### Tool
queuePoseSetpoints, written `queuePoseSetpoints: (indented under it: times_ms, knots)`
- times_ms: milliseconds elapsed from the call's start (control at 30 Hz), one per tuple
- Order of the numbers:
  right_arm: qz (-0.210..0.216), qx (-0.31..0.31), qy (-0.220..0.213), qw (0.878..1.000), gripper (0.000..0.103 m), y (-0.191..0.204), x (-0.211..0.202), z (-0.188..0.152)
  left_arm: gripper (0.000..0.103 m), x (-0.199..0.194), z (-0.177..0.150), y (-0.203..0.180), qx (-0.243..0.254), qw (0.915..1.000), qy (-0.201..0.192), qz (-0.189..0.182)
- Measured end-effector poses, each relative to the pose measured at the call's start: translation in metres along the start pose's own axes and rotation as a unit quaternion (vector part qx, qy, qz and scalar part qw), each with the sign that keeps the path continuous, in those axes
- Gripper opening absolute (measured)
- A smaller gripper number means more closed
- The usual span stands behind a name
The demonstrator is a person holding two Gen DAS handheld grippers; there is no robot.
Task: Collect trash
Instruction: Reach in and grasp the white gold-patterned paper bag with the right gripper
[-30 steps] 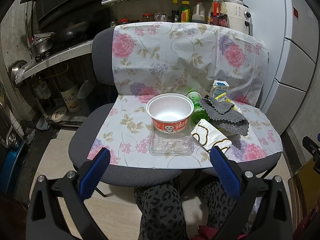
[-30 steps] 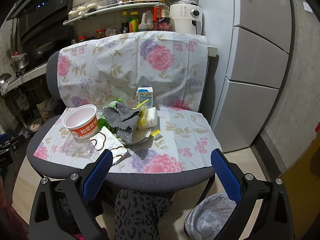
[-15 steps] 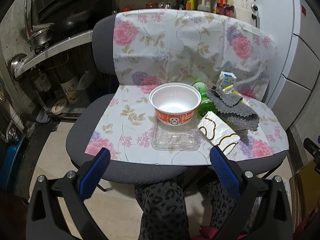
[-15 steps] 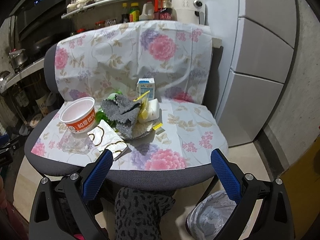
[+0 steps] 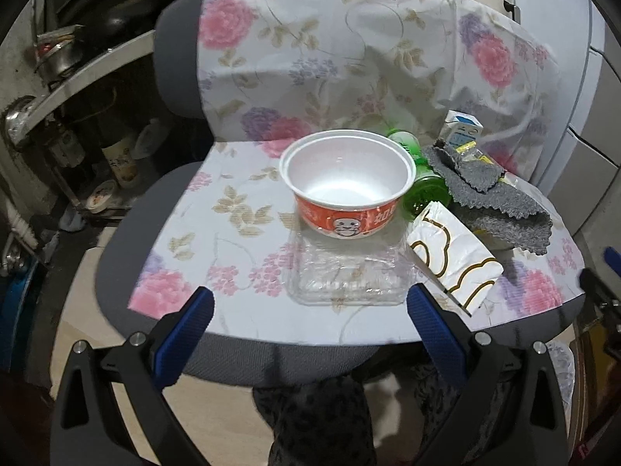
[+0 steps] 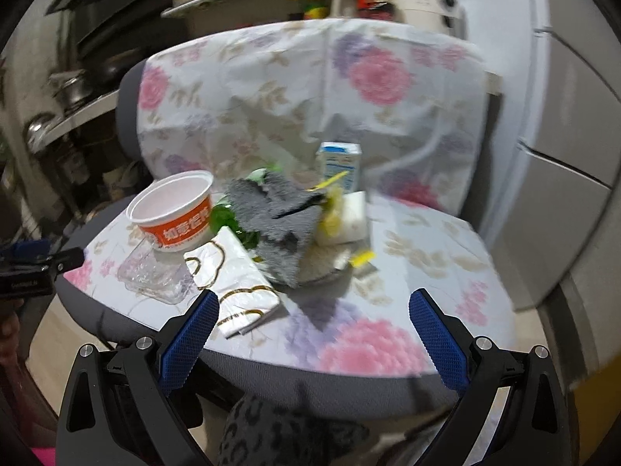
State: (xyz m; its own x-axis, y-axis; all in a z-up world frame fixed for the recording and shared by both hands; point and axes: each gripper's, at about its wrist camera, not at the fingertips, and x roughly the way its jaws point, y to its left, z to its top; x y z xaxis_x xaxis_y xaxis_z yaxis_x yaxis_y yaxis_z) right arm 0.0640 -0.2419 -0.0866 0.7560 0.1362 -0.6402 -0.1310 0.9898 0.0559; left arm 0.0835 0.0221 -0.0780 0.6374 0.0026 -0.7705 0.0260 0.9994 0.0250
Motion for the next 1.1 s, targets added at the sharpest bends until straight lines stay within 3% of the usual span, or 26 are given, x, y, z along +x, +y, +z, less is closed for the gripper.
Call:
queuePoseSetpoints:
  times_ms: [67, 267, 400, 500, 700, 833, 900, 1067, 1100]
  knots:
    - [0.022, 0.003, 0.016, 1.000, 0.097, 0.001, 0.018, -0.001, 0.097, 0.008, 0.000, 0.001, -0.004, 0.9999, -0.007, -0.008]
    - [0.065, 0.007, 0.056, 0.996, 0.096, 0.006, 0.059, -0.012, 0.097, 0.038, 0.007, -0.001, 0.009, 0.9992, 0.009, 0.039]
    - [0.070, 0.001, 0.065, 0.995, 0.091, 0.007, 0.075, -0.017, 0.097, 0.051, 0.007, 0.000, 0.003, 0.9997, 0.017, 0.015]
    - [0.071, -0.003, 0.073, 0.995, 0.063, 0.006, 0.088, -0.019, 0.096, 0.061, 0.006, 0.000, 0.001, 0.9996, 0.028, 0.003]
    - [0.129, 0.013, 0.085, 0.988, 0.059, 0.001, 0.114, -0.020, 0.090, 0.068, 0.006, -0.004, 0.006, 0.9995, 0.025, -0.017]
    - [0.169, 0.032, 0.100, 0.980, 0.045, -0.004, 0.135, -0.022, 0.086, 0.071, 0.006, -0.007, 0.011, 0.9992, 0.027, -0.026]
    - [0.188, 0.034, 0.098, 0.977, 0.044, -0.003, 0.139, -0.021, 0.082, 0.073, 0.006, -0.009, 0.015, 0.9991, 0.027, -0.029]
    - [0.210, 0.013, 0.103, 0.972, 0.042, 0.014, 0.140, -0.019, 0.078, 0.074, 0.006, -0.010, 0.013, 0.9987, 0.034, -0.035]
    - [0.209, 0.009, 0.104, 0.972, 0.036, 0.018, 0.139, -0.018, 0.078, 0.073, 0.005, -0.010, 0.012, 0.9987, 0.033, -0.036]
